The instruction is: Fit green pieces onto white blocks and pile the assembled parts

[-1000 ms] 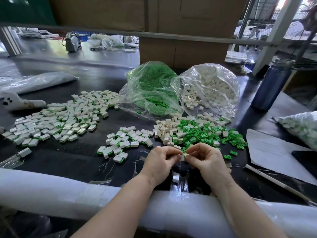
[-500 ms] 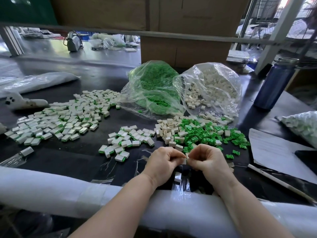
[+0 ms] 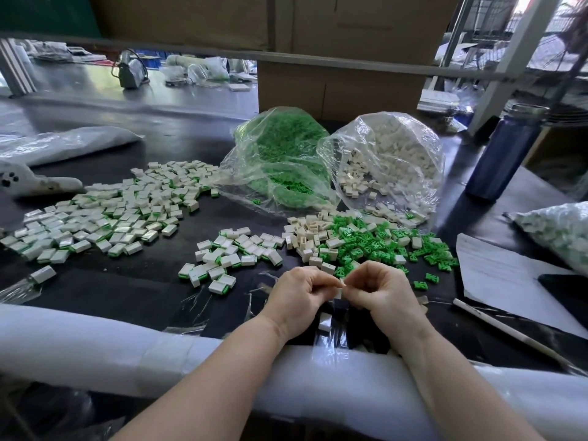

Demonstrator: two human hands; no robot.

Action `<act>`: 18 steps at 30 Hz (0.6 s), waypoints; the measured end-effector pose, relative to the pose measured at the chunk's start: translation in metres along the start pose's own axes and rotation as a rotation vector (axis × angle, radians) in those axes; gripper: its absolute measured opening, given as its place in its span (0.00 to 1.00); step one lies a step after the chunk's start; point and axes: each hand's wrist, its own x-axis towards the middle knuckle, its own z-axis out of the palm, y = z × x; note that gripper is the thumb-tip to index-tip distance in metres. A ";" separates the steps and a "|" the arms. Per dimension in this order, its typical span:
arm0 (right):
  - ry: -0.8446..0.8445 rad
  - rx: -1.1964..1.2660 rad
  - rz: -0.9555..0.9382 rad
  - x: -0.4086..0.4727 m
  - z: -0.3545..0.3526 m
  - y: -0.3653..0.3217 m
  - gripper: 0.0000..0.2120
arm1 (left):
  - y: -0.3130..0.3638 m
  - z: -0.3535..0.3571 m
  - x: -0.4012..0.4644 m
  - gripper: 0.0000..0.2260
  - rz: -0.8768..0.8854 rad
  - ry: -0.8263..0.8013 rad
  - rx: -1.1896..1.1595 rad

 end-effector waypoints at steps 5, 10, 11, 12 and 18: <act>0.057 0.064 0.003 0.002 0.002 0.000 0.08 | 0.000 0.001 -0.001 0.08 -0.013 0.034 -0.070; 0.053 0.041 0.005 0.002 0.001 0.001 0.08 | -0.001 0.001 -0.002 0.08 0.001 0.041 0.008; 0.051 0.047 0.003 0.001 0.001 0.001 0.08 | -0.002 0.000 -0.002 0.08 0.005 0.051 0.008; 0.050 0.063 0.001 0.001 0.000 0.001 0.08 | -0.001 0.000 -0.001 0.08 0.014 0.063 0.006; 0.014 0.074 0.006 -0.001 0.000 -0.001 0.08 | -0.004 -0.002 0.001 0.07 -0.034 0.041 -0.055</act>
